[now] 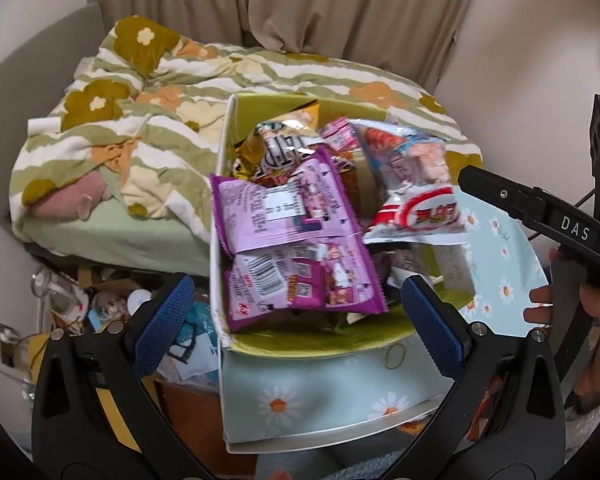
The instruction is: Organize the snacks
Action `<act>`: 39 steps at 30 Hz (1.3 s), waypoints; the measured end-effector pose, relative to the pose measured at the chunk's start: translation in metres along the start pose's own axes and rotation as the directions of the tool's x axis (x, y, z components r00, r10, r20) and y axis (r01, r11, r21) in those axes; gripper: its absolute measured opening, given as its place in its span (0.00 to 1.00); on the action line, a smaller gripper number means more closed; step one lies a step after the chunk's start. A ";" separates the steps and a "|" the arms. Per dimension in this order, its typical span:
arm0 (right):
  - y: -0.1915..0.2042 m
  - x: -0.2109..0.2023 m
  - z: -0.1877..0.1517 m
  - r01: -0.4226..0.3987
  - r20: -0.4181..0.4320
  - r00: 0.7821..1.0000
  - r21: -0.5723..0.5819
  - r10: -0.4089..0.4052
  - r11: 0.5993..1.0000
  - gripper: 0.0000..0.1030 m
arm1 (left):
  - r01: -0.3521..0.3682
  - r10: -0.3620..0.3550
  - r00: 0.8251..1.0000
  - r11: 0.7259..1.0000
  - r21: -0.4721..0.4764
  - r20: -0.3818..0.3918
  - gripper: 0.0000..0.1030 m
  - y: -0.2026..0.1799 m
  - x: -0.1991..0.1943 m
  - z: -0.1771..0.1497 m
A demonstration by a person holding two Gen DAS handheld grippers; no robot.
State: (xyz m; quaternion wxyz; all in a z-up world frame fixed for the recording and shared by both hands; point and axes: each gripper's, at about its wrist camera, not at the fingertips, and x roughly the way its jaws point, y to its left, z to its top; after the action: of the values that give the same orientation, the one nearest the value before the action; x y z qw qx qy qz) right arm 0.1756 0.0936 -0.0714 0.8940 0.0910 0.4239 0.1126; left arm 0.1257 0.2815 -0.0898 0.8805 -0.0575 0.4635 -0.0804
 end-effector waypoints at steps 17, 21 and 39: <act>-0.039 -0.154 -0.023 0.171 0.212 0.966 -0.109 -0.145 0.979 0.97 | -0.119 0.104 0.953 0.992 0.034 0.285 1.00 -0.116 -0.110 -0.021; -0.054 -0.176 -0.038 0.204 0.217 0.960 -0.116 -0.176 0.972 0.97 | -0.129 0.108 0.938 0.991 0.042 0.329 1.00 -0.132 -0.124 -0.031; -0.087 -0.211 -0.079 0.240 0.212 0.951 -0.057 -0.223 0.969 0.97 | -0.121 0.075 0.941 0.985 0.121 0.329 1.00 -0.172 -0.123 -0.058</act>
State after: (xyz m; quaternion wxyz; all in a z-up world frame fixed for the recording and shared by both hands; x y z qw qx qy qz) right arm -0.0051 -0.0437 0.0124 0.9428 0.0150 0.3327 0.0144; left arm -0.0061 0.1354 0.0074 0.9493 0.0148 0.3087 -0.0581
